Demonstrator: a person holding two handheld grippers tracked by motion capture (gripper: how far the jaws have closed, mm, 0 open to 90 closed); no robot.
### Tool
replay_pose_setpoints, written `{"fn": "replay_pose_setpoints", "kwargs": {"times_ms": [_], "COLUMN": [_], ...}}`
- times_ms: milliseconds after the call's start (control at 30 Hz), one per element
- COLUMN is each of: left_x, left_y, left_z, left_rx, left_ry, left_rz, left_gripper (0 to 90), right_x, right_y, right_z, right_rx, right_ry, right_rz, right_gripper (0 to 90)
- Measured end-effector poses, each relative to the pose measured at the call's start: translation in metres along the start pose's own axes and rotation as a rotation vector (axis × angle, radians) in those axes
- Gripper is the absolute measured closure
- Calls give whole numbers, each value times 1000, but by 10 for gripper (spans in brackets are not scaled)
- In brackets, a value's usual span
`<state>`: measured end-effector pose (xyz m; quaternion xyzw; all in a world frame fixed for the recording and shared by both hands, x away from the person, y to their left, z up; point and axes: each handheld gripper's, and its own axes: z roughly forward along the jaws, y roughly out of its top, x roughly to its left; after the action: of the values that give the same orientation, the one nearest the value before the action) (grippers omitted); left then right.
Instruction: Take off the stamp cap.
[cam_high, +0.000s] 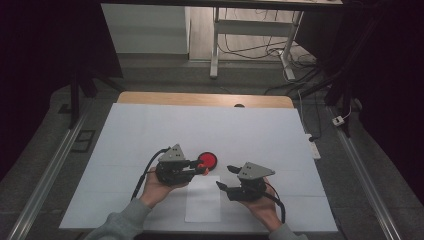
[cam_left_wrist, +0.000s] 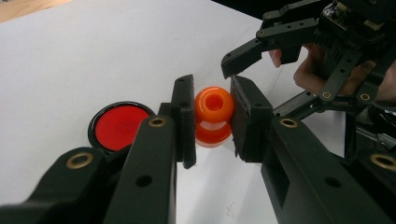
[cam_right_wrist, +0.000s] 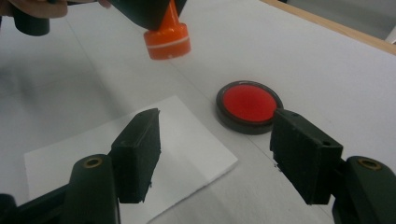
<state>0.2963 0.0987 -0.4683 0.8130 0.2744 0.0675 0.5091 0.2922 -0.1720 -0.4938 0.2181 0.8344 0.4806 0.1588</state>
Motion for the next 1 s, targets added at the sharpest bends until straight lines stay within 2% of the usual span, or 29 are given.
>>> {"fn": "replay_pose_setpoints", "kwargs": {"times_ms": [1000], "left_x": [0], "left_y": [-1], "left_z": [2], "left_rx": [9], "left_ry": [3], "left_rz": [1], "left_gripper": [723], "right_x": [16], "right_y": [14], "right_z": [24], "right_rx": [-5], "right_ry": [47], "right_rz": [-48], "right_gripper": [351]}}
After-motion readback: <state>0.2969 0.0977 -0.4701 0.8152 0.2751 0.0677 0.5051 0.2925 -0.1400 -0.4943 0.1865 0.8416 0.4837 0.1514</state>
